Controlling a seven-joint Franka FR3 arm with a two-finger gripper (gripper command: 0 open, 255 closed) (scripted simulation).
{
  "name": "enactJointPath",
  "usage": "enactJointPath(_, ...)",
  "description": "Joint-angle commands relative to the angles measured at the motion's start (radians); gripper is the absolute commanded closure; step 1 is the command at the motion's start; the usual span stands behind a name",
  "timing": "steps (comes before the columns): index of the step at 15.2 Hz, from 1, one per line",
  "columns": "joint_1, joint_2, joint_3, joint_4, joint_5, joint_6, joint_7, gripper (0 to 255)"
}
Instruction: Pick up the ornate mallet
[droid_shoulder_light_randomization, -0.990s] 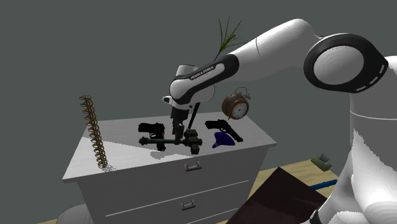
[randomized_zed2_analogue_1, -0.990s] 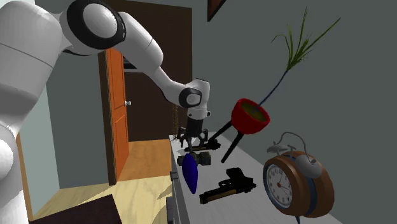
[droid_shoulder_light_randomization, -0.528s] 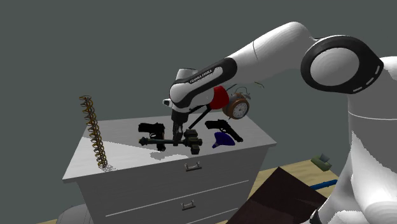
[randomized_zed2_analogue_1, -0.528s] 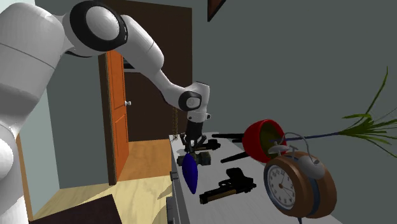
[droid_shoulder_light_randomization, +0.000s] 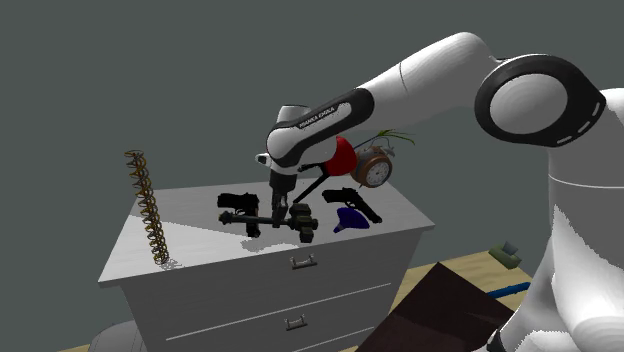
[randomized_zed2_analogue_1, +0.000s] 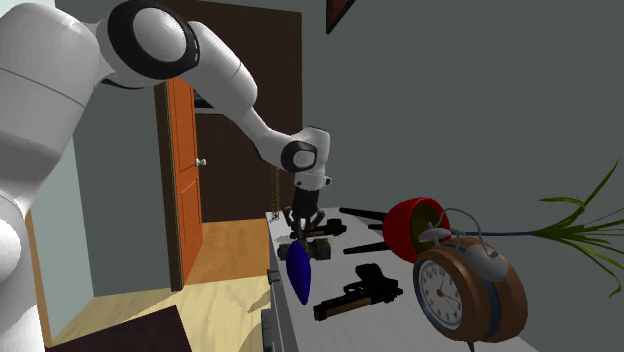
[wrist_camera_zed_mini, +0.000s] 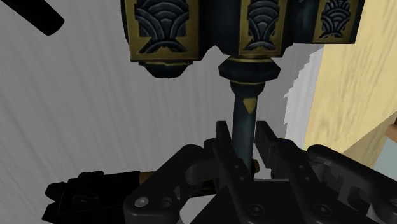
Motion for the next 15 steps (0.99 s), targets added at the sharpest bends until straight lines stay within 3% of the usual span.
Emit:
enactJointPath(1, 0.001, -0.013, -0.001, 0.007, -0.003, -0.019, 0.006, 255)
enactJointPath(15, 0.002, -0.092, -0.009, 0.061, -0.024, -0.15, 0.039, 255)
